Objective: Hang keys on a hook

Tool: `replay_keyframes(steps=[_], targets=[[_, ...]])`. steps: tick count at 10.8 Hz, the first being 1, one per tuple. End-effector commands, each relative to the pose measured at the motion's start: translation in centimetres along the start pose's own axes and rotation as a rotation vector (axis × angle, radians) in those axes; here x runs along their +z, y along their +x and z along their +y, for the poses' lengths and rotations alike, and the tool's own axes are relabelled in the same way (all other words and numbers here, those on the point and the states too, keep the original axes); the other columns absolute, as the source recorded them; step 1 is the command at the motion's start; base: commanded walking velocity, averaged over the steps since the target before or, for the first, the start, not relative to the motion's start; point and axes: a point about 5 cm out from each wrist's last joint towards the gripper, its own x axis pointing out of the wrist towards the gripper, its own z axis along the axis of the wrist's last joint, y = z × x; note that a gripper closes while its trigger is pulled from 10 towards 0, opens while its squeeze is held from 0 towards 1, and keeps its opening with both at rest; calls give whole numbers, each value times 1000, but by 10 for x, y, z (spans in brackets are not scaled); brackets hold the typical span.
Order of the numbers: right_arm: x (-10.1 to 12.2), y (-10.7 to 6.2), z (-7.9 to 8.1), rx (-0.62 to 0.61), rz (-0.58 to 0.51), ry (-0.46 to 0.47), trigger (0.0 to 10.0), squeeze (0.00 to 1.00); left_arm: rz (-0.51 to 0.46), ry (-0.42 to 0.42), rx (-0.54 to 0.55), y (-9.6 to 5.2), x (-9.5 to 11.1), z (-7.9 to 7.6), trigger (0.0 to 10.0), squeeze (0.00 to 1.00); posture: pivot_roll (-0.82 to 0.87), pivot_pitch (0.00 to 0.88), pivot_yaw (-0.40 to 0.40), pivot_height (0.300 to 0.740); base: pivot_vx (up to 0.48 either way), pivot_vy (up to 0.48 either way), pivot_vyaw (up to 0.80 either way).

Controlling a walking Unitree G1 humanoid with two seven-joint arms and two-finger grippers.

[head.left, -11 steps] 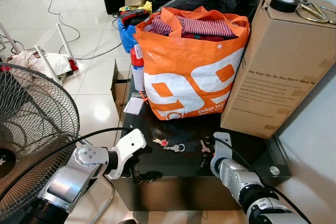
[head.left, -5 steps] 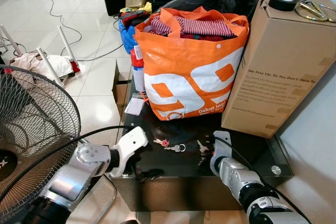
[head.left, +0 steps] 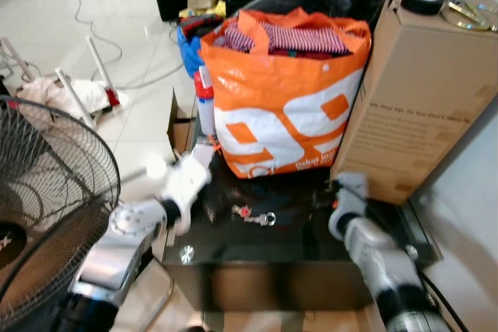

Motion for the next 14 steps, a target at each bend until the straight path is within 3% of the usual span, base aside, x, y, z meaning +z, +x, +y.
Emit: replay_keyframes(steps=[1,3,4,6,7,8,12,14], targets=[[25,-7,5,5,-131,7,0,0,-39,6,88,-4,8,4,10000,0,-69,0,-3,740,0,0,0],[36,-24,13,14,-264,-22,0,0,-80,3,161,-6,15,2,10000,0,-63,0,-8,740,0,0,0],[40,-30,13,-30,-311,12,0,0,-94,-18,199,-4,16,1,10000,0,-62,0,-5,740,0,0,0],[44,-32,15,-44,-327,48,0,0,-94,-33,227,-5,15,1,10000,0,-60,0,-1,740,0,0,0],[47,-31,17,-33,-323,80,1216,0,-94,-42,251,-6,15,3,10000,0,-50,0,-6,740,0,0,0],[48,-31,18,-31,-329,99,10000,0,-93,-49,269,-6,14,3,10000,0,-45,0,-9,740,0,0,0],[49,-30,17,-74,-306,95,10000,0,-93,-58,296,-9,14,1,10000,0,-27,0,-18,740,0,0,0],[53,-27,18,-95,-306,-16,10000,0,-105,-46,323,-11,16,4,10000,0,-31,0,-14,740,0,0,0]])
